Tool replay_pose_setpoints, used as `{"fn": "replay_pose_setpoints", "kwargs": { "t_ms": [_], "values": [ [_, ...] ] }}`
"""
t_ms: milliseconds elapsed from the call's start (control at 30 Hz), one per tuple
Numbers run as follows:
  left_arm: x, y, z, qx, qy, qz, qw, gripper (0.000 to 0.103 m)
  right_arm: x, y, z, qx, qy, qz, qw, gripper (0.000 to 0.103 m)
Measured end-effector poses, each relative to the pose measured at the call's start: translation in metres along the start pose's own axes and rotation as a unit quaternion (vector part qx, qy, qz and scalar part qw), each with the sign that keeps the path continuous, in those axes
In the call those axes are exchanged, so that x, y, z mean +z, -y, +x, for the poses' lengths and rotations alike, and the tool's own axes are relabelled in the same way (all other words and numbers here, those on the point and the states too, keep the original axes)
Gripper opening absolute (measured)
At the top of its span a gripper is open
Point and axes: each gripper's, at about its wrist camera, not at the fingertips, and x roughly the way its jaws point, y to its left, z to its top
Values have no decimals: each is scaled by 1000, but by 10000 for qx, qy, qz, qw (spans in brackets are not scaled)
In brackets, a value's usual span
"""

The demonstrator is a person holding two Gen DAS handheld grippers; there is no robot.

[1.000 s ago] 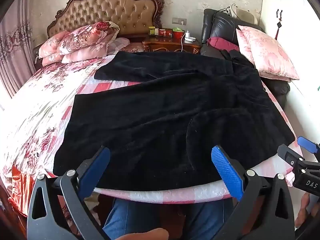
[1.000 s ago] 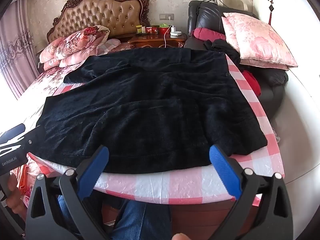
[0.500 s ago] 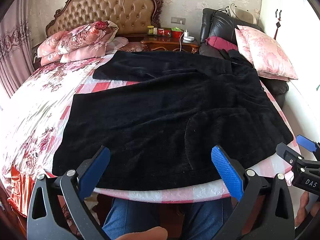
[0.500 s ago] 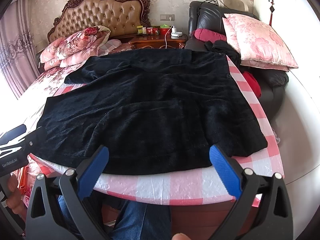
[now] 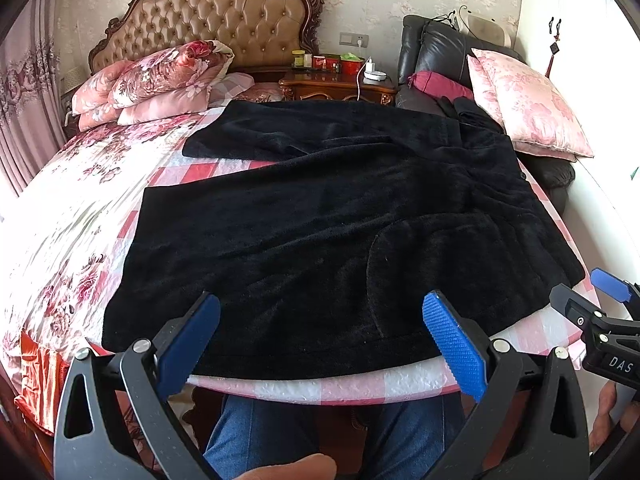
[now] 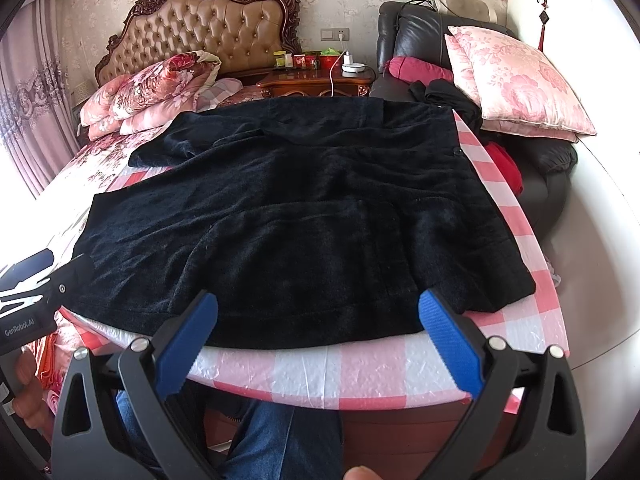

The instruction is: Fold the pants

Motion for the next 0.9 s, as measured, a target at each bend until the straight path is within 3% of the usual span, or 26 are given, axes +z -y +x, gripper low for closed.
{"fn": "replay_pose_setpoints", "kwargs": {
  "t_ms": [600, 733, 900],
  "values": [
    [-2, -2, 4, -183, -134, 12, 9997, 99, -1, 1, 0, 1, -2, -2, 10000, 101],
    [-4, -1, 6, -59, -189, 60, 9998, 99, -1, 1, 0, 3, -4, 2, 10000, 101],
    [-3, -1, -1, -513, -34, 61, 9987, 99, -1, 1, 0, 3, -5, -2, 10000, 101]
  ]
}}
